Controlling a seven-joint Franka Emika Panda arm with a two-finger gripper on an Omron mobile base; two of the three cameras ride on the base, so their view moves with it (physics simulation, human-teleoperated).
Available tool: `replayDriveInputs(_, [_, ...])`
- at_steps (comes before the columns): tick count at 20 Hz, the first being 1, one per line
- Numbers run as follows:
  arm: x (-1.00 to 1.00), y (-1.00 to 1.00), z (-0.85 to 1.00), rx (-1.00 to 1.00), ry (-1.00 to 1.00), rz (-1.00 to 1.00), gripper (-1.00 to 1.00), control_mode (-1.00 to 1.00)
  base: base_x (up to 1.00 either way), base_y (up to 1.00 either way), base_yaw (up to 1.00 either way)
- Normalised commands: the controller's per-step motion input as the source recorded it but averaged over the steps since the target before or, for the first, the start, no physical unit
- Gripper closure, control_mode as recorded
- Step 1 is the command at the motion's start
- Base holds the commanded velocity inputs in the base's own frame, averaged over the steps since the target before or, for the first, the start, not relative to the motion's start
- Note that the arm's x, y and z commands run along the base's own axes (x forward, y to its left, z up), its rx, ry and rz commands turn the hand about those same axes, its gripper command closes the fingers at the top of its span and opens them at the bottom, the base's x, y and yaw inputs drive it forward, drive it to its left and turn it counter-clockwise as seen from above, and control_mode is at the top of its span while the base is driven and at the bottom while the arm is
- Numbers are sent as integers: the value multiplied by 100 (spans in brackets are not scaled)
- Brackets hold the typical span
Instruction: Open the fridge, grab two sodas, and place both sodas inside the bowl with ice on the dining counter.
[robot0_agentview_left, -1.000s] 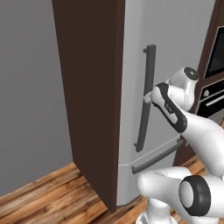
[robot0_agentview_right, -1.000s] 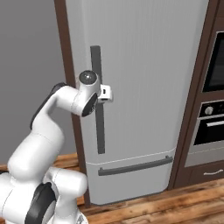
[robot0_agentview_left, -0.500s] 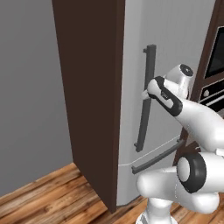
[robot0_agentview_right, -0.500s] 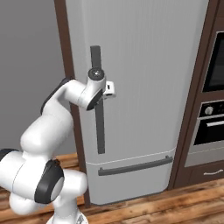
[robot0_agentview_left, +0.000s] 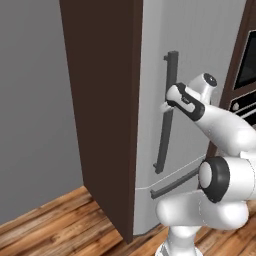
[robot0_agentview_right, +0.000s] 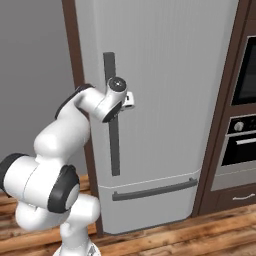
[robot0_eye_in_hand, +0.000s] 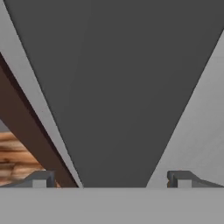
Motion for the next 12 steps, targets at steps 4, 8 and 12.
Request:
replayDriveInputs(4, [35, 0, -9, 0, -1, 8, -100, -100, 0, 0, 0])
replayDriveInputs(8, [51, 10, -11, 0, 0, 6, 100, -100, 0, 0, 0])
replayDriveInputs(12, [51, 14, -5, 0, 1, 4, 100, -100, 0, 0, 0])
